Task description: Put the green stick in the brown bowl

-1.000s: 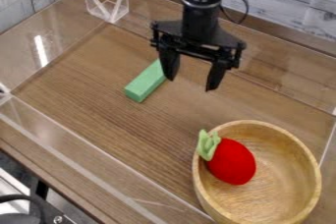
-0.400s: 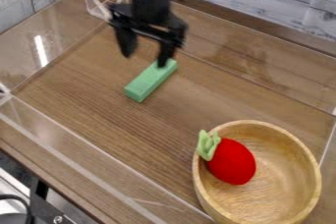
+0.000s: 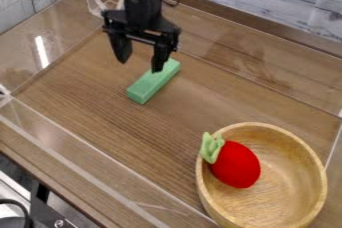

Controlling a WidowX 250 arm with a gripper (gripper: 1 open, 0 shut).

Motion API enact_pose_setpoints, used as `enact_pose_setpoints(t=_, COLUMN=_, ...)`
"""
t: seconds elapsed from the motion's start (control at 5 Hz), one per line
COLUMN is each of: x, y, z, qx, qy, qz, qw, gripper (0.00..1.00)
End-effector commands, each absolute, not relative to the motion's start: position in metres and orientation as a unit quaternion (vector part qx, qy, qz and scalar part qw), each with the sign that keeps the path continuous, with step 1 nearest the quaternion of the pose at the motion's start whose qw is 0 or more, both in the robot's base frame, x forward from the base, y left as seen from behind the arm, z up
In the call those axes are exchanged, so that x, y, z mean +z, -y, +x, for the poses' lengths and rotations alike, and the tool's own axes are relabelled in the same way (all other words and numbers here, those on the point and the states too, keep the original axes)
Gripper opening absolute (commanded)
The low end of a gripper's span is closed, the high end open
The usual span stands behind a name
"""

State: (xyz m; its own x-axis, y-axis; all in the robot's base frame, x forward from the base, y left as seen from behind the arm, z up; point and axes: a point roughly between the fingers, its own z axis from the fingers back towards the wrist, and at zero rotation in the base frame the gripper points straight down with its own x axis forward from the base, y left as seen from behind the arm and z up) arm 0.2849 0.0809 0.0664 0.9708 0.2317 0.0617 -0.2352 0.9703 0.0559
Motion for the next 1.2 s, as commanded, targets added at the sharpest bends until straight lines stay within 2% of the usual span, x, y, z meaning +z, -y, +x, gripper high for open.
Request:
enact_pose_setpoints(t=0.0, x=0.064, y=-0.088, z=0.289, qx=0.148, qy=0.037, qz=0.036, qw=0.988, gripper=1.0)
enact_pose_setpoints(t=0.4, x=0.07, y=-0.089, z=0.287, qx=0.093, qy=0.035, qz=0.027, qw=0.995, gripper=1.0)
enact_pose_setpoints(t=0.8, x=0.066, y=-0.102, z=0.299, qx=0.101, qy=0.032, qz=0.023, qw=0.994, gripper=1.0)
enact_pose_setpoints(t=1.0, x=0.06, y=-0.089, z=0.299, qx=0.126, qy=0.027, qz=0.02, qw=0.991, gripper=1.0)
